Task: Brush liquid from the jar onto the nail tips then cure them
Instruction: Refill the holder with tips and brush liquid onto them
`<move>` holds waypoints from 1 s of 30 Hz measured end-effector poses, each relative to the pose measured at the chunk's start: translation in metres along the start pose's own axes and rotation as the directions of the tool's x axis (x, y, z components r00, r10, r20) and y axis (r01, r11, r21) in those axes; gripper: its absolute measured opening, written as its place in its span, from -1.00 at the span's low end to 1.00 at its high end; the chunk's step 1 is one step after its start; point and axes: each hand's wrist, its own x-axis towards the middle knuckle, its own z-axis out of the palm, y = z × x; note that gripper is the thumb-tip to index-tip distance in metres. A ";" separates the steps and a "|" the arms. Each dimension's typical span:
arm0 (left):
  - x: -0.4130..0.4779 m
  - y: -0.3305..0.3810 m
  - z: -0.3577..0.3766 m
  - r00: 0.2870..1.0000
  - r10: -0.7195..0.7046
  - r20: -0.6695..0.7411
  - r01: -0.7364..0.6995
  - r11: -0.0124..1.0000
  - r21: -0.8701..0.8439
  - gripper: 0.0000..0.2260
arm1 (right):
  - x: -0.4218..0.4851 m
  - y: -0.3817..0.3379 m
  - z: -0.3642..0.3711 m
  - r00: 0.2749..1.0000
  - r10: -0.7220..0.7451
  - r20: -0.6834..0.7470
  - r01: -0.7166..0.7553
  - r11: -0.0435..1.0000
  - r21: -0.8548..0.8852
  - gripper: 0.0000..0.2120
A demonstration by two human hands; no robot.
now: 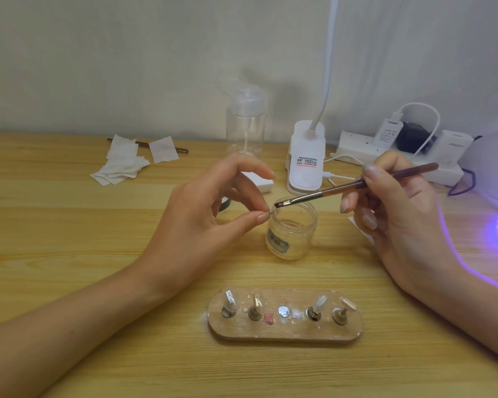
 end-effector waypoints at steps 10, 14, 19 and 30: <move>0.000 0.001 0.001 1.000 -0.010 -0.014 0.010 1.000 -0.010 -0.66 | -0.001 0.000 0.001 1.000 -0.014 -0.005 0.014 1.000 0.017 -0.77; 0.000 0.002 0.002 1.000 -0.025 -0.012 0.025 0.999 -0.024 -0.65 | -0.001 0.001 0.000 1.000 0.023 -0.003 -0.023 0.999 -0.035 -0.79; -0.001 0.001 0.002 0.999 -0.048 -0.003 0.048 0.997 -0.059 -0.65 | -0.001 0.000 -0.002 0.999 -0.010 -0.043 0.009 1.000 -0.029 -0.78; 0.001 0.000 0.003 0.999 -0.048 -0.015 0.047 0.997 -0.066 -0.62 | 0.000 0.002 -0.001 0.999 -0.036 0.005 0.036 0.999 -0.036 -0.78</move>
